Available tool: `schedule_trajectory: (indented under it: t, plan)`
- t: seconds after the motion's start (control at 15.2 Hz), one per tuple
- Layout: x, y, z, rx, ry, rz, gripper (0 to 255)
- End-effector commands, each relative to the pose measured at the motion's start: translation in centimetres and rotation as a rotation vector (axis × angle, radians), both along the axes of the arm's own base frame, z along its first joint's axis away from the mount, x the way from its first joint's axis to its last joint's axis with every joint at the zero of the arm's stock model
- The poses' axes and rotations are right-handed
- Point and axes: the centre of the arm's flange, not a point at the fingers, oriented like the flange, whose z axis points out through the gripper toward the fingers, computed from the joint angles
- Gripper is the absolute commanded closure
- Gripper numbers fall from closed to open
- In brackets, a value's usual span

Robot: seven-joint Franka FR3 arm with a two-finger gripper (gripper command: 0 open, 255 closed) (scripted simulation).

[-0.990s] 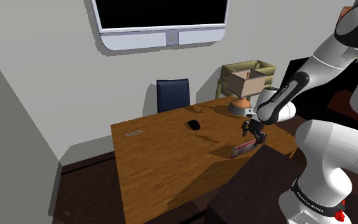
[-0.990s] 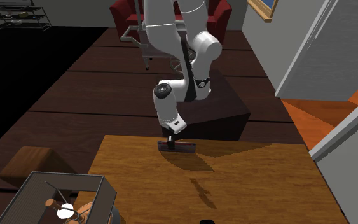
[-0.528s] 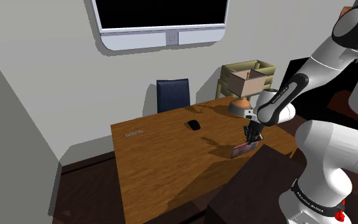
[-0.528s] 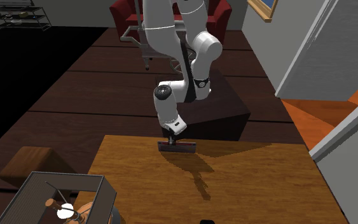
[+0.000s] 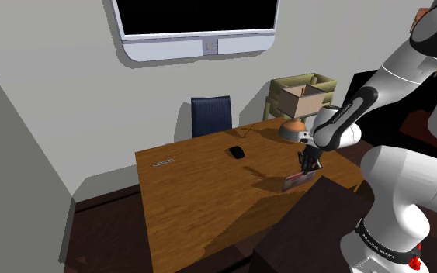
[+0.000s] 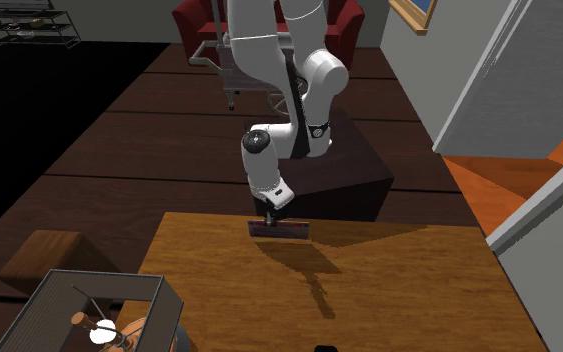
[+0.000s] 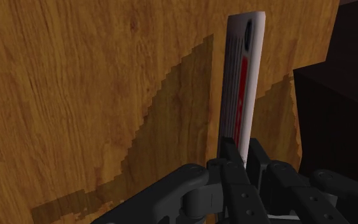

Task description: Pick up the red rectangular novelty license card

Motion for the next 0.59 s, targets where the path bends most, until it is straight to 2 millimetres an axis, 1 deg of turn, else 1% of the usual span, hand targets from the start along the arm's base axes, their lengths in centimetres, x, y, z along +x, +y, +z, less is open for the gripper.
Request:
schedule_trajectory:
  t: [0.0, 0.53]
  plan:
    - [-0.1, -0.1, 1.0, 0.000, 0.000, 0.000, 255]
    - [-0.1, -0.1, 5.2, 0.000, 0.000, 0.000, 255]
